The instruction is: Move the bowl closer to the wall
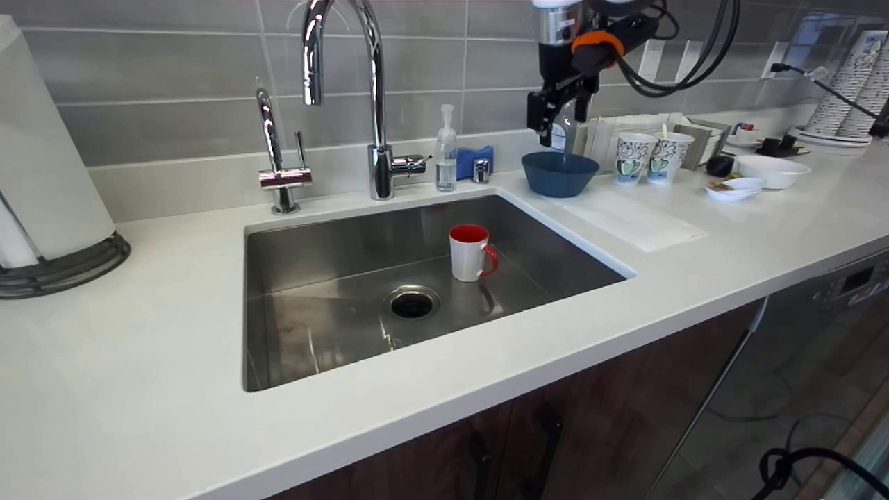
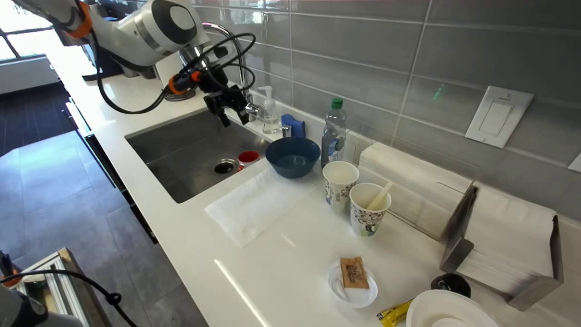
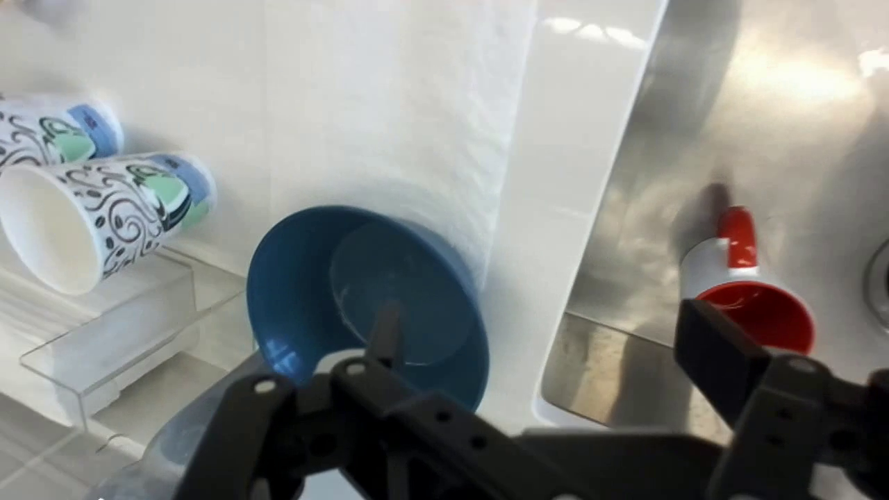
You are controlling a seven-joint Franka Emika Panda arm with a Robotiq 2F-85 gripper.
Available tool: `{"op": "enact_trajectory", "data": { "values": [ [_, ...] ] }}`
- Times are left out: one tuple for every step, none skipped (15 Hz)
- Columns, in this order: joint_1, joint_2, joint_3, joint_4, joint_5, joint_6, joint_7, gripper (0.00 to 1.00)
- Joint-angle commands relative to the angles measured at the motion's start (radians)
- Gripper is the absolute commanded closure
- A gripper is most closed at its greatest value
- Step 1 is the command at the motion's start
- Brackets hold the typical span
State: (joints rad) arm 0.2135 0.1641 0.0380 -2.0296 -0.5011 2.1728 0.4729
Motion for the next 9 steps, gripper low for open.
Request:
{"op": "enact_trajectory", "data": {
  "values": [
    [-0.014, -0.088, 0.057, -0.050, 0.207, -0.105, -0.111, 0.00],
    [-0.013, -0.099, 0.069, -0.048, 0.254, -0.146, -0.129, 0.00],
    [-0.013, -0.107, 0.077, -0.046, 0.287, -0.177, -0.137, 0.00],
    [-0.012, -0.118, 0.081, -0.042, 0.289, -0.198, -0.110, 0.00],
    [-0.015, -0.127, 0.085, -0.037, 0.314, -0.216, -0.114, 0.00],
    [-0.020, -0.150, 0.088, -0.038, 0.347, -0.219, -0.140, 0.00],
    [-0.024, -0.174, 0.088, -0.043, 0.374, -0.212, -0.152, 0.00],
    [-0.029, -0.194, 0.086, -0.049, 0.403, -0.185, -0.173, 0.00],
    [-0.039, -0.210, 0.082, -0.058, 0.439, -0.142, -0.263, 0.00]
  ]
}}
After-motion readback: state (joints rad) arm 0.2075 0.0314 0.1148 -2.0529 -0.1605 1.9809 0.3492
